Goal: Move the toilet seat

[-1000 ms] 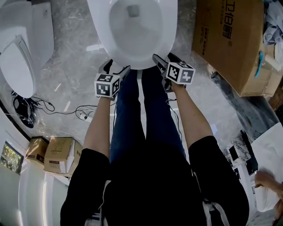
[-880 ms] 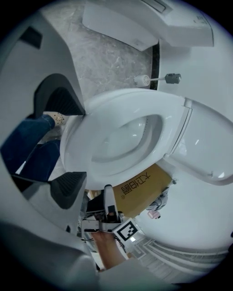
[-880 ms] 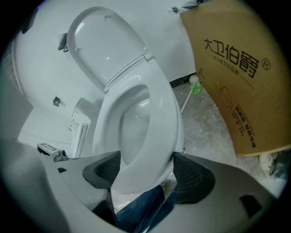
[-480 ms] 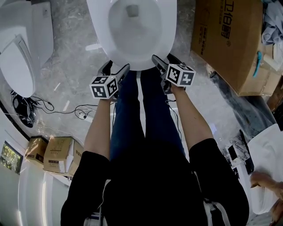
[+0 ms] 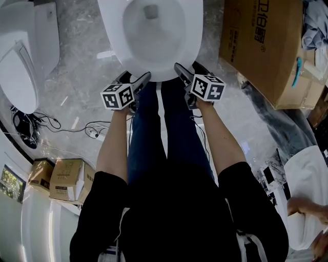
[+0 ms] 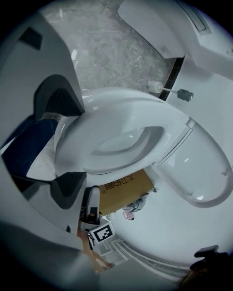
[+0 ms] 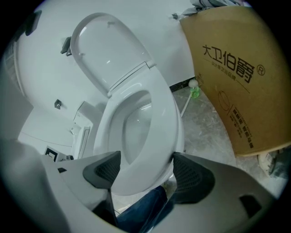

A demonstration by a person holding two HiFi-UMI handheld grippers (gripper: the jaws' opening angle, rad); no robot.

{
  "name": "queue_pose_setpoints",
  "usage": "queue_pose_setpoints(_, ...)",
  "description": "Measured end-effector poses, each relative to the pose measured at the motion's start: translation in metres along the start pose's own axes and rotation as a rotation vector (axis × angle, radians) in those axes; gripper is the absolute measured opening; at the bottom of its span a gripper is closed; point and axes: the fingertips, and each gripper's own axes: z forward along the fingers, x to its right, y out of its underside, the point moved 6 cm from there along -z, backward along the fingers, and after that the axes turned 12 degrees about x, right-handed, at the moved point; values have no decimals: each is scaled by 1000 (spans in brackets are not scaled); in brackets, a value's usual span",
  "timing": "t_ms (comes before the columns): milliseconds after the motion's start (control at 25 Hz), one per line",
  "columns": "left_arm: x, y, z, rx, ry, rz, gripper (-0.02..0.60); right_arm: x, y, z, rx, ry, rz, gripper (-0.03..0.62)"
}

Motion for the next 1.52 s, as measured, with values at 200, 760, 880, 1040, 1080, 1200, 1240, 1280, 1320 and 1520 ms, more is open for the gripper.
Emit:
queue_pose_setpoints(200, -3, -3, -5, 14, -13, -49, 296, -2, -1, -6, 3, -20, -15, 347)
queue_pose_setpoints(760, 23, -20, -34, 122, 19, -120, 264, -11, 5, -26, -27, -104, 90, 347)
queue_pose_setpoints(880, 32, -28, -42, 146, 34, -125, 264, -23, -1, -29, -7, -137, 119, 345)
queue_pose_setpoints(1040, 45, -39, -55, 181, 46, -134, 264, -33, -12, -43, 36, -148, 176, 305)
queue_pose_setpoints(1080, 49, -42, -59, 187, 50, -137, 264, -35, -15, -47, 48, -147, 194, 296)
queue_pose_setpoints(1200, 60, -52, -70, 206, 64, -147, 267, -50, -29, -60, 82, -151, 235, 279)
queue_pose_setpoints(1240, 63, -56, -72, 213, 68, -151, 268, -54, -34, -63, 89, -148, 243, 275)
queue_pose_setpoints(1280, 66, -60, -74, 220, 73, -157, 268, -57, -39, -66, 95, -144, 250, 273)
queue_pose_setpoints(1320, 69, -64, -76, 229, 77, -162, 268, -60, -43, -69, 101, -140, 255, 272)
queue_pose_setpoints(1520, 83, -80, -89, 258, 85, -187, 270, -73, -61, -83, 129, -128, 283, 262)
